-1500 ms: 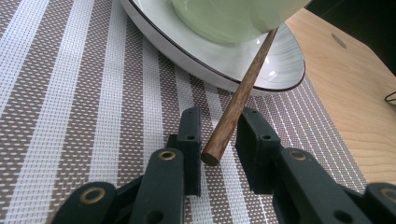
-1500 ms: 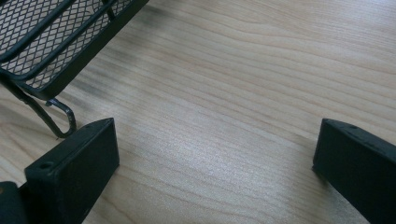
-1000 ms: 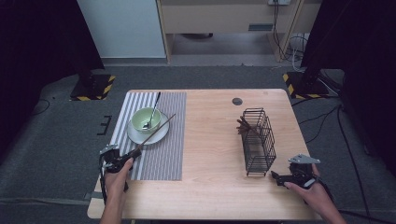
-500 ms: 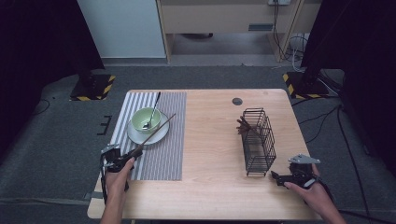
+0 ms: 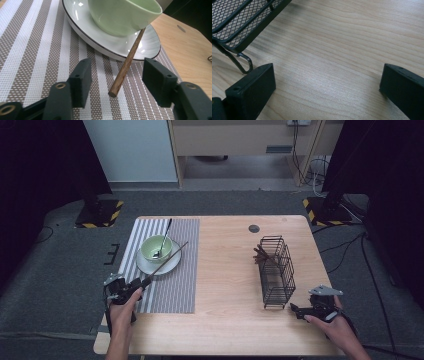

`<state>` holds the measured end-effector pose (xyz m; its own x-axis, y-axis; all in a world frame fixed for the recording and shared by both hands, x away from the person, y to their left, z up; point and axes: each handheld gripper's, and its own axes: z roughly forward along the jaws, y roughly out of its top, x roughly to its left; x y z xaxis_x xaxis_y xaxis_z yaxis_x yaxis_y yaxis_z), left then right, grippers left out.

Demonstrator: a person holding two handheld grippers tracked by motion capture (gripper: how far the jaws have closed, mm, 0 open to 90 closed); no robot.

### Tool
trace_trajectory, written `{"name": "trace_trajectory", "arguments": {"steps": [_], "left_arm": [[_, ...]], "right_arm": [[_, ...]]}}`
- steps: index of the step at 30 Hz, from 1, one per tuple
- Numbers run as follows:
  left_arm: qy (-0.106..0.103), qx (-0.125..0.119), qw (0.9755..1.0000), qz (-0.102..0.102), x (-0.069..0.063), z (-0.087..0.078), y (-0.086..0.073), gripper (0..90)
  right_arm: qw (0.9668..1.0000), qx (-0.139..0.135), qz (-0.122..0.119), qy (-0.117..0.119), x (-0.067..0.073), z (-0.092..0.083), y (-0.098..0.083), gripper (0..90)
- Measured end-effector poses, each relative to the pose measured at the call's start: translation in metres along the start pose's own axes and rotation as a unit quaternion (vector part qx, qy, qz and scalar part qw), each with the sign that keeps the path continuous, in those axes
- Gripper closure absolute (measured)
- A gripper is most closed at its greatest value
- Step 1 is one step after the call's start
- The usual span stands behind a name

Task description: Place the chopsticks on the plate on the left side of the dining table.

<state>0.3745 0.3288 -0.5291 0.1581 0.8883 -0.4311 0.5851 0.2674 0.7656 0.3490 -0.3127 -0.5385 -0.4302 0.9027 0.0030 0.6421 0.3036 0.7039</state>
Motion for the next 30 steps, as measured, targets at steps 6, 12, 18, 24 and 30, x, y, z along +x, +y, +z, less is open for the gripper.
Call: {"name": "trace_trajectory", "arguments": {"steps": [6,12,18,24,30], "left_arm": [[0.005,-0.009,0.9997,0.021,-0.002,-0.005,0.005,37.5],[0.005,-0.012,0.9995,0.030,-0.009,-0.006,0.008,34.2],[-0.003,-0.018,0.9986,0.050,-0.023,-0.008,0.013,30.2],[-0.015,-0.017,0.9960,0.087,-0.048,-0.009,0.018,29.9],[-0.040,-0.002,0.9927,0.114,-0.074,-0.002,0.015,30.0]], "right_arm": [[1.0000,0.000,0.000,0.000,0.000,0.000,0.000,0.4],[1.0000,0.000,0.000,0.000,0.000,0.000,0.000,0.4],[1.0000,0.000,0.000,0.000,0.000,0.000,0.000,0.4],[1.0000,0.000,0.000,0.000,0.000,0.000,0.000,0.3],[1.0000,0.000,0.000,0.000,0.000,0.000,0.000,0.4]]}}
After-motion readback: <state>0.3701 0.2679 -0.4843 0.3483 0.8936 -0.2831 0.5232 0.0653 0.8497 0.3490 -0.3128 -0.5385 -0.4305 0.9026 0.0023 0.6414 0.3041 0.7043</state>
